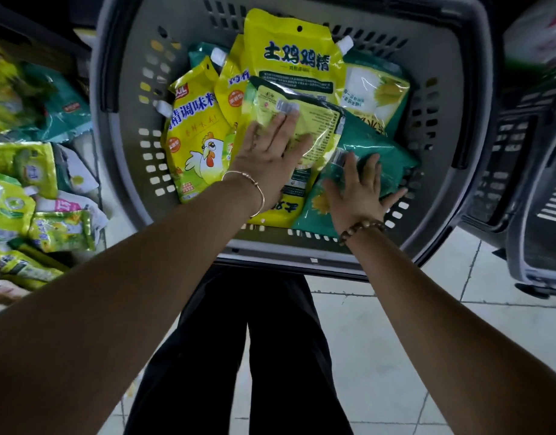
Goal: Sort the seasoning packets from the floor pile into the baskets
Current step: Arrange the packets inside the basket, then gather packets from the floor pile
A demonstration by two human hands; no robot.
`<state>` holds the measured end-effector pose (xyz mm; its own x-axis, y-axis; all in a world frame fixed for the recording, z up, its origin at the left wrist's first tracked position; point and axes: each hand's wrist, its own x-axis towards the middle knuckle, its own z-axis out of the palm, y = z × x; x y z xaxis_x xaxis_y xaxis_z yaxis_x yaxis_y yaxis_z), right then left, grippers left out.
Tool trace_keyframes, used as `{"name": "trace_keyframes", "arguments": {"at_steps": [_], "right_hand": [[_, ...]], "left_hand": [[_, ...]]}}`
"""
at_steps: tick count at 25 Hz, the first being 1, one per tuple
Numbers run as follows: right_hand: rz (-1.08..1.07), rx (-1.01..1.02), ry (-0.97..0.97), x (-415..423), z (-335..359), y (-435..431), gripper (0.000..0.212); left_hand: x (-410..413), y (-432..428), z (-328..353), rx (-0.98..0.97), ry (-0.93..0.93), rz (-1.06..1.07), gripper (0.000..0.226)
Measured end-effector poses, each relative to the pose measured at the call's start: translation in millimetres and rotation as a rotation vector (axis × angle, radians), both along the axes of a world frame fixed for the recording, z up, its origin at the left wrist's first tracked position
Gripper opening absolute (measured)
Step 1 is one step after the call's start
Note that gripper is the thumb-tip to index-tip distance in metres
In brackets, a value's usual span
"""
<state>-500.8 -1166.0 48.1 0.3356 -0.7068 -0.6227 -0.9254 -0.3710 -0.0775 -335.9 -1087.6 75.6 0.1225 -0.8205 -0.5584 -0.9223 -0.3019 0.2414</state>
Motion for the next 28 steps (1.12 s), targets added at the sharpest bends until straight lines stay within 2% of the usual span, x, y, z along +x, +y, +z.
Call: {"name": "trace_keyframes", "arguments": {"at_steps": [4,8,10,15,20,28], "right_hand": [[-0.082,-0.085,-0.279,18,38,-8,0.060],[0.034,-0.087,-0.673,67,79,5,0.052],[0.083,-0.031,-0.805,95,93,25,0.051],[0.251,0.081,-0.814,159,99,106,0.052],[0.391,0.132,-0.773,223,92,216,0.049],[0.458,0.254,-0.616,299,63,373,0.046]], "left_hand": [[17,18,48,-0.212,0.147,0.347,0.075],[36,53,79,-0.378,0.302,0.853,0.059],[50,81,85,-0.415,0.297,1.023,0.054],[82,177,84,-0.383,0.312,1.229,0.055],[128,309,80,-0.342,0.262,1.380,0.056],[173,487,49,-0.258,0.190,1.548,0.057]]}}
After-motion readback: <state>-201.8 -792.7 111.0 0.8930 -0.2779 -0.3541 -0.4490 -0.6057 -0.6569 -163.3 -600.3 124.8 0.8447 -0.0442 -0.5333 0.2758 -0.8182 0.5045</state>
